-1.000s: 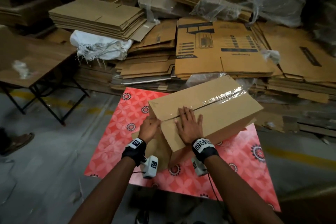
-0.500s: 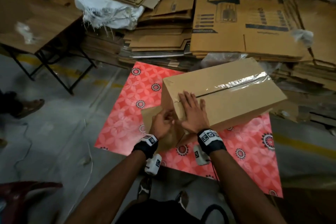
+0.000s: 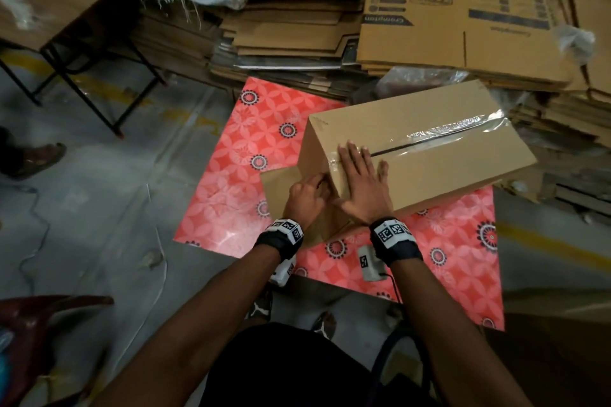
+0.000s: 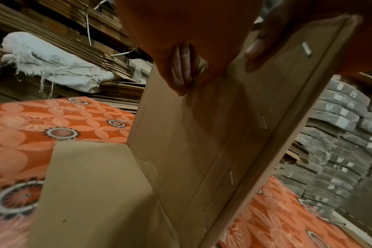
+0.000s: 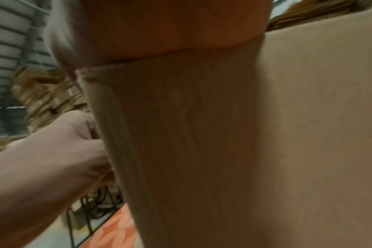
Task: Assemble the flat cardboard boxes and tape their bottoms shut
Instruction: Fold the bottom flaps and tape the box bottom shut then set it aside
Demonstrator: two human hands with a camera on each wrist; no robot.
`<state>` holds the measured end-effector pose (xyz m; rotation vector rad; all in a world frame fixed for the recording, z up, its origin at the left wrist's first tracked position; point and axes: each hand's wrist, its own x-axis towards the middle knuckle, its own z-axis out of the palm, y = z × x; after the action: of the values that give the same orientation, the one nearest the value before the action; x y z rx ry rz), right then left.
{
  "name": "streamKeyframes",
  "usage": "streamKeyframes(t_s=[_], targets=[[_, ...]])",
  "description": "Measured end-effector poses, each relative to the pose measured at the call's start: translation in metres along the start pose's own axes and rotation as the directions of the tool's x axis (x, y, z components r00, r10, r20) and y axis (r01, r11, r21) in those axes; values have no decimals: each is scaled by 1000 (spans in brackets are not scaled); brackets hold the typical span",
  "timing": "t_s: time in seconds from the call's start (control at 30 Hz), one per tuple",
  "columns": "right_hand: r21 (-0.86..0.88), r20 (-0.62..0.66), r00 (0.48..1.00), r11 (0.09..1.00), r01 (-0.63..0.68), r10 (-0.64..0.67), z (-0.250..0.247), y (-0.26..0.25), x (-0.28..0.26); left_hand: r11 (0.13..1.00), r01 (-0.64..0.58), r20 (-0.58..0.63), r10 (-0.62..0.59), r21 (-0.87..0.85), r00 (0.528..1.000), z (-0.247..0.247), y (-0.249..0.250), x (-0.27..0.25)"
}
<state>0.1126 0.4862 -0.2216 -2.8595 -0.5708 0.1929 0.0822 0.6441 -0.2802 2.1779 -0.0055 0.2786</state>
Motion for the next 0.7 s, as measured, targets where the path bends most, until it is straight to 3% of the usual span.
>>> streamKeyframes(t_s=[0.2,0.33,0.53,0.7], targets=[[295,-55,995,953,-67,87,-9,-3,-2,999,22,-14,-23,-24,1000,2,-4,7],[486,-54,979,862,-146,197,-13,-12,0,1000,-5,100,5,-1,995,-3,-13,2],[578,-31,965,792,-195,260,-19,-18,-2,997,-54,62,51,46,997,2,-10,1],[558,-30,970,809,-184,242,-18,-17,-1,997,-66,-27,67,38,997,14,-9,-6]])
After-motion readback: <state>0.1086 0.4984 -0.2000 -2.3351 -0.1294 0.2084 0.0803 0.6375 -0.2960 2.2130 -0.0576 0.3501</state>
